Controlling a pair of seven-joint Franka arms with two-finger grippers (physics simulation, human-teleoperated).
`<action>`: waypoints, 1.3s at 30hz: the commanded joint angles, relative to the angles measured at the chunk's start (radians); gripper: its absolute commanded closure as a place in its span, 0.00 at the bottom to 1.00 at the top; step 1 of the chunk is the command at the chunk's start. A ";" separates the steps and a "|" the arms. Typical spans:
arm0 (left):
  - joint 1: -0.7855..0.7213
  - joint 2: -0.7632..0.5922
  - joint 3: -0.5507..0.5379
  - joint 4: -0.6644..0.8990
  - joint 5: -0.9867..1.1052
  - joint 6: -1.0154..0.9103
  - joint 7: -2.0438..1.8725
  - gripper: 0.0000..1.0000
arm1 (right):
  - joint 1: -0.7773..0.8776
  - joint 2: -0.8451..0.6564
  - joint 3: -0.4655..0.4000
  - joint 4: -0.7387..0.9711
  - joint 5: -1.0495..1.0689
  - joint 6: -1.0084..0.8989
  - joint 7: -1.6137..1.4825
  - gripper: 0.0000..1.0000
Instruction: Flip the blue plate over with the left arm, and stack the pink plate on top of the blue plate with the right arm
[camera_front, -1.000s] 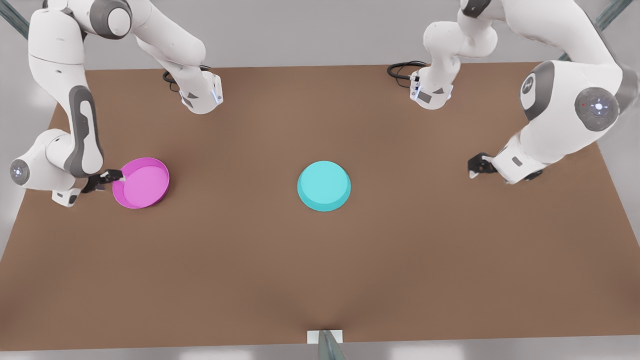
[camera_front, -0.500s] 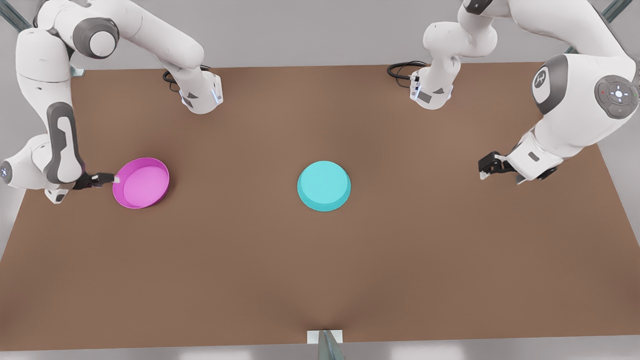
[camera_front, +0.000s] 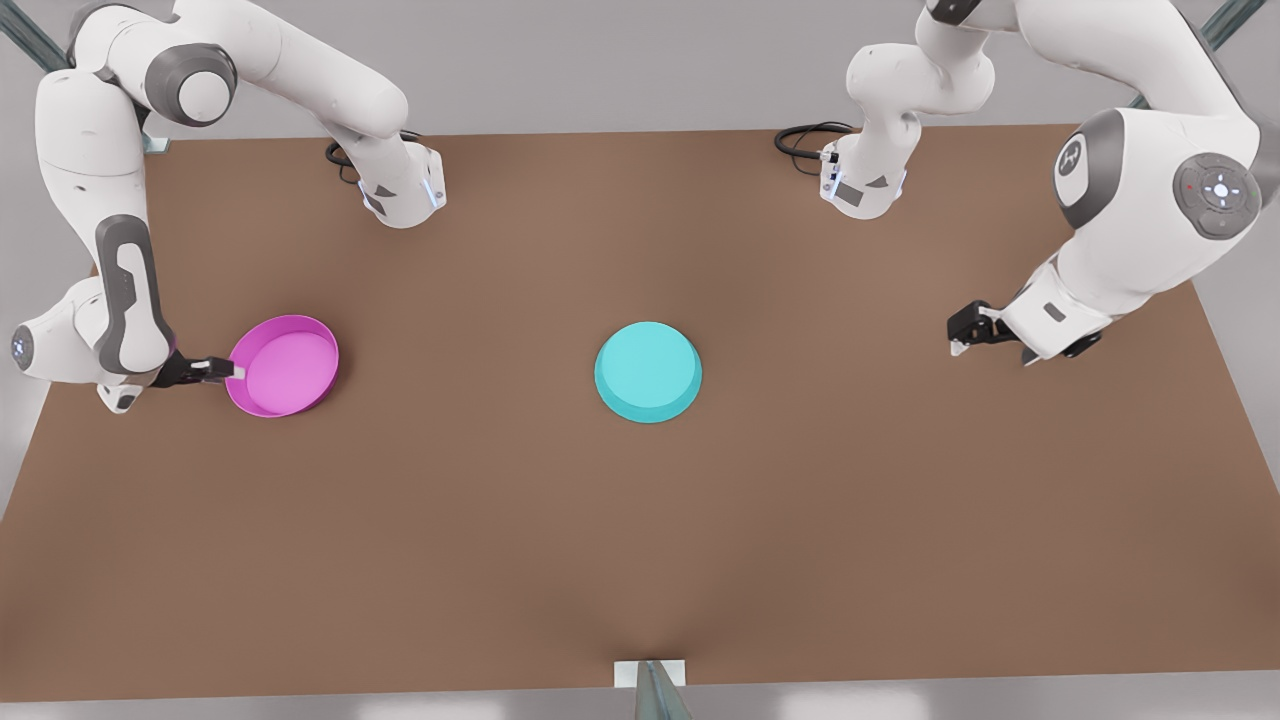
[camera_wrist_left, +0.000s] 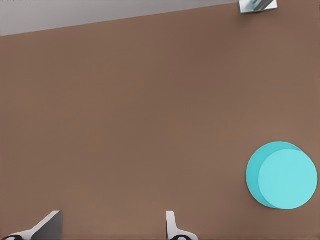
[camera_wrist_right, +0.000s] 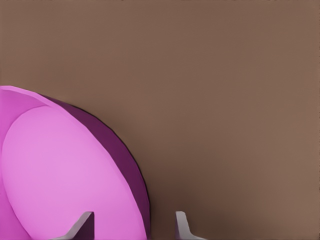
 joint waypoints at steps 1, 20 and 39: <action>0.000 0.000 0.000 0.000 0.000 0.000 0.000 0.00 | 0.000 0.000 0.000 0.000 0.000 0.001 -0.001 0.46; -0.017 -0.011 -0.015 0.000 -0.001 0.000 -0.038 0.00 | 0.000 0.020 0.005 0.008 -0.029 0.053 -0.130 0.68; -0.017 -0.009 -0.023 0.001 0.000 0.000 -0.061 0.00 | -0.005 0.040 0.014 0.019 -0.029 0.047 -0.130 0.79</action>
